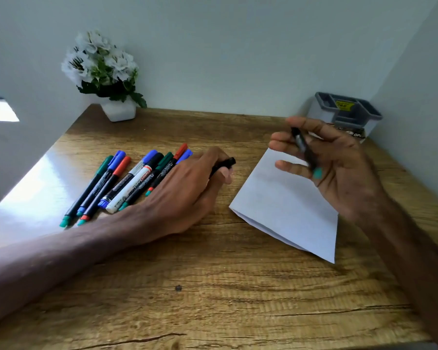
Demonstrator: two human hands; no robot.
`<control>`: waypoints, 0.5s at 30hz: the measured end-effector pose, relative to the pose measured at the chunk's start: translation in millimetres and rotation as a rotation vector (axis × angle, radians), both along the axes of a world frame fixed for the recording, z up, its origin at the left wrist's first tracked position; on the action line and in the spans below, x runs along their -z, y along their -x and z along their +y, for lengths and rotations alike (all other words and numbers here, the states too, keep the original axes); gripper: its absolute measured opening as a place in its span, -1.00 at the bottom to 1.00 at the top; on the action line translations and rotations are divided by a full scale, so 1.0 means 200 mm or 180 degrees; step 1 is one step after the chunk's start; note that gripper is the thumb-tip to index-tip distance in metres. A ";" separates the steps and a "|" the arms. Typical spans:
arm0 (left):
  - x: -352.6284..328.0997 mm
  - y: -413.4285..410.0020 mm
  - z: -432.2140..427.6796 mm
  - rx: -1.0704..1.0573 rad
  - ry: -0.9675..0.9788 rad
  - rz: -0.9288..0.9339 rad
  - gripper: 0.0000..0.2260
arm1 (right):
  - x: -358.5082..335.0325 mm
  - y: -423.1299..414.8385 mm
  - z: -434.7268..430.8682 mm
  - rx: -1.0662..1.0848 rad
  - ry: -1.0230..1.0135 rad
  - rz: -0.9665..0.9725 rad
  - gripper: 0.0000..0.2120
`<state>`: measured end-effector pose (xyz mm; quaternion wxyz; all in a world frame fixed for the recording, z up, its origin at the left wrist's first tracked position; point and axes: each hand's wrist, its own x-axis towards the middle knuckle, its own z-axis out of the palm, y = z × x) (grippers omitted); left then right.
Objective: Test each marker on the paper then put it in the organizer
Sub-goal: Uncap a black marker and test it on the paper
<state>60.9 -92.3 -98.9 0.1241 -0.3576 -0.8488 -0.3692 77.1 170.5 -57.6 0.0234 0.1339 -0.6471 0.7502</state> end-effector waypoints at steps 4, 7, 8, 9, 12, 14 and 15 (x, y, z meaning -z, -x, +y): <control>0.00 0.00 0.00 0.0229 0.0079 -0.0230 -0.75 | 0.04 -0.03 -0.05 0.0227 -0.0945 0.0172 -0.72; 0.00 0.01 0.01 0.0425 0.0495 -0.0246 -0.85 | 0.08 -0.03 -0.09 0.0232 -0.1308 0.0093 -0.84; 0.00 0.02 0.01 0.0479 0.0622 -0.0258 -0.84 | 0.09 -0.03 -0.09 0.0222 -0.1286 -0.0005 -0.85; 0.00 0.02 0.01 0.0524 0.0695 -0.0282 -0.81 | 0.10 -0.03 -0.10 0.0215 -0.1279 -0.0105 -0.86; 0.01 0.01 0.01 0.0542 0.0804 -0.0357 -0.77 | 0.11 -0.02 -0.10 0.0189 -0.1267 -0.0316 -0.81; 0.01 0.01 0.01 0.0526 0.0789 -0.0404 -0.71 | 0.11 -0.02 -0.09 0.0207 -0.1223 -0.0368 -0.79; 0.00 0.02 0.01 0.0521 0.0771 -0.0435 -0.68 | 0.11 -0.02 -0.09 0.0242 -0.1198 -0.0374 -0.77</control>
